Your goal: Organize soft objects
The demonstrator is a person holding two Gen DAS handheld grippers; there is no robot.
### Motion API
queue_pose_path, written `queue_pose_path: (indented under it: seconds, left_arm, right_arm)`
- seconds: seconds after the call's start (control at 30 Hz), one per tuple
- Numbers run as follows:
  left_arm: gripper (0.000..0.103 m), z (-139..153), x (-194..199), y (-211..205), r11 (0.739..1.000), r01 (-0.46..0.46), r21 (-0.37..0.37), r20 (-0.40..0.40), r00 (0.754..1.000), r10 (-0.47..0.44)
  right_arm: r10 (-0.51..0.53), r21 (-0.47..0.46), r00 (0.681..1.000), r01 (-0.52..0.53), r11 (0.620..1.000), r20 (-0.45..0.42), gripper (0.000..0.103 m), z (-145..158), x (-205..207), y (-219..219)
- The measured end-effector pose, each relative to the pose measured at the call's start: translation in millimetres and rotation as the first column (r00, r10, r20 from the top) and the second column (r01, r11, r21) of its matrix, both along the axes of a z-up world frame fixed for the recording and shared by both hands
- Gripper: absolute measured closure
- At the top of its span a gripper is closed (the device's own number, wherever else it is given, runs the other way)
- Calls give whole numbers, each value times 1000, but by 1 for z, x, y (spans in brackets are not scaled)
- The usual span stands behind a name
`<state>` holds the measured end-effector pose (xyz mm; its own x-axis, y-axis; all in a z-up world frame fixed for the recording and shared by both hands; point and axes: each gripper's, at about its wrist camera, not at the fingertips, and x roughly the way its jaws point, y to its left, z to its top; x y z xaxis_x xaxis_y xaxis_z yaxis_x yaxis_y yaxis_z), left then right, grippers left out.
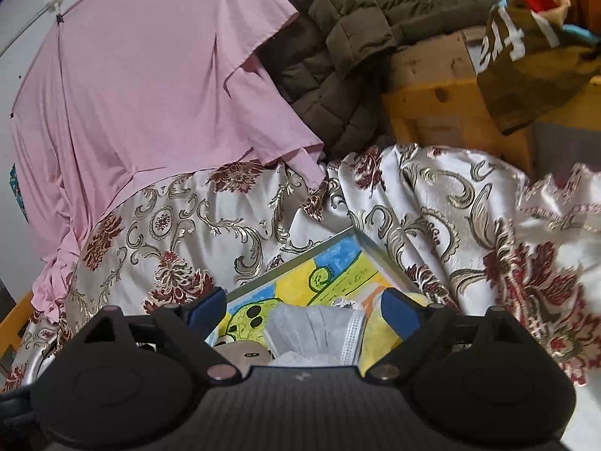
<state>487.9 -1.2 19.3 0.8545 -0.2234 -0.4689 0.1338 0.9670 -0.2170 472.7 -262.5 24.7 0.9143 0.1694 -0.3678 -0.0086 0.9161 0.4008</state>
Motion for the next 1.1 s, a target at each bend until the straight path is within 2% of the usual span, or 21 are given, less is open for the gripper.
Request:
queue_pose_path:
  seconds: [0.23, 0.5, 0.77, 1.1]
  left_arm:
    - [12, 27, -50, 10, 999, -34, 4, 52, 998, 34]
    - [5, 51, -118, 22, 997, -73, -30, 86, 993, 75]
    - [1, 62, -191, 21, 996, -82, -35, 115, 990, 86]
    - [1, 54, -272, 18, 994, -112, -7, 110, 988, 112]
  right_arm:
    - [12, -39, 1000, -11, 999, 22, 5, 26, -39, 0]
    - [25, -77, 998, -20, 997, 57, 1, 50, -108, 2]
    - [43, -107, 997, -35, 994, 66, 0, 52, -178, 2]
    - [63, -155, 997, -54, 986, 53, 0, 45, -248, 4]
